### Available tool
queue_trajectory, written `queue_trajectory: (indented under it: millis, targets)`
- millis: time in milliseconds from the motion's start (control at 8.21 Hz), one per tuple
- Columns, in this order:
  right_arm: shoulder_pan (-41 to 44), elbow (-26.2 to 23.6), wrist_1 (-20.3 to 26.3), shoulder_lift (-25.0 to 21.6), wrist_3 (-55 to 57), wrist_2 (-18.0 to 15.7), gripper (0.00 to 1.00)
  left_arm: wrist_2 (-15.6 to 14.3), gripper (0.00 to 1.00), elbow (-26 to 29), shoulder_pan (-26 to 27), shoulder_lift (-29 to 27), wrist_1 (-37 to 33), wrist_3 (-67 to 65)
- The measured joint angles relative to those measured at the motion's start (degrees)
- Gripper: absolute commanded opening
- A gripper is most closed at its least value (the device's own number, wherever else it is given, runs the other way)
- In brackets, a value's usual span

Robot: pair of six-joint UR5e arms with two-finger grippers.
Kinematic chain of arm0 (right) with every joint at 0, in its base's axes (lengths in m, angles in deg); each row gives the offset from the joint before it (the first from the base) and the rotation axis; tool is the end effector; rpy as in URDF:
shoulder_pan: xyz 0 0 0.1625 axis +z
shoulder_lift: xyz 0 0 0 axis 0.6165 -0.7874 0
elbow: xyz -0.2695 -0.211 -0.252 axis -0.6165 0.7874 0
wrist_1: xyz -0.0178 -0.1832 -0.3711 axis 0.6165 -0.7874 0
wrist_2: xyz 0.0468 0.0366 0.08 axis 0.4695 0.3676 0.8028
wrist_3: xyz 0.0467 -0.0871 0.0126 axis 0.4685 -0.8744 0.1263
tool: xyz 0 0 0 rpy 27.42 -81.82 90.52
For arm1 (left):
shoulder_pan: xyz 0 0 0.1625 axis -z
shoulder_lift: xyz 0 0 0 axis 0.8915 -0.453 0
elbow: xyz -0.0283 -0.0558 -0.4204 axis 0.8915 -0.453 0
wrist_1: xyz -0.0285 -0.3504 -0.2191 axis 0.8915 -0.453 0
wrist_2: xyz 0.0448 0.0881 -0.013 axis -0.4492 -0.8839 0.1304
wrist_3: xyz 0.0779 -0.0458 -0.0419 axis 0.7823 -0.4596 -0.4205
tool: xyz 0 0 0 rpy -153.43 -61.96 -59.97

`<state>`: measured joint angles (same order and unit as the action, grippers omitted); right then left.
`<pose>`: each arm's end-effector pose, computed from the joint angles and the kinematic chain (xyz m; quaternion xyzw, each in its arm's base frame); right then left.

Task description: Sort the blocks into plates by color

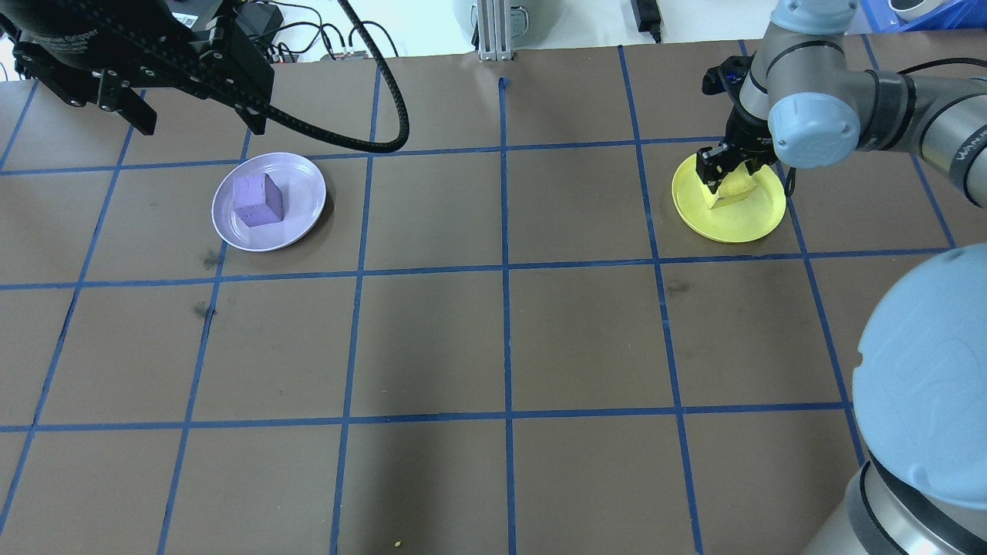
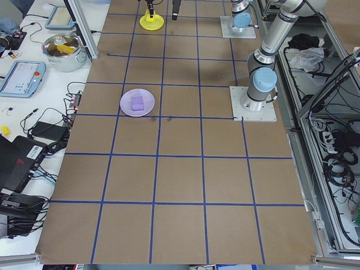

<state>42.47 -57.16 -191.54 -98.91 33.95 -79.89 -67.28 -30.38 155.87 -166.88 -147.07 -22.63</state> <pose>0.0230 -0.6499 0.2476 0.1253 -0.9920 -0.0063 0.0175 -0.1513 -0.4471 0.6145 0.0146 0.9971 -0.0719 0.0183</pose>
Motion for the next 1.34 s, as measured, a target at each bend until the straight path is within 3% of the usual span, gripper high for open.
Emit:
queue_trajectory:
  millis: [365, 731, 975, 1340]
  targets:
    - [-0.13, 0.64, -2.80, 1.00, -3.60, 0.35, 1.00, 0.00, 1.00, 0.00, 0.00, 0.00, 0.00, 0.00]
    - [-0.19, 2.15, -3.55, -0.89, -4.34, 0.17, 1.00, 0.07, 1.00, 0.00, 0.00, 0.05, 0.00, 0.03]
    - [-0.15, 2.34, 1.37, -6.37, 1.23, 0.69, 1.00, 0.08, 1.00, 0.00, 0.00, 0.07, 0.00, 0.08]
    - [0.81, 1.65, 15.13, -17.46, 13.92, 1.51, 1.00, 0.09, 1.00, 0.00, 0.00, 0.09, 0.00, 0.09]
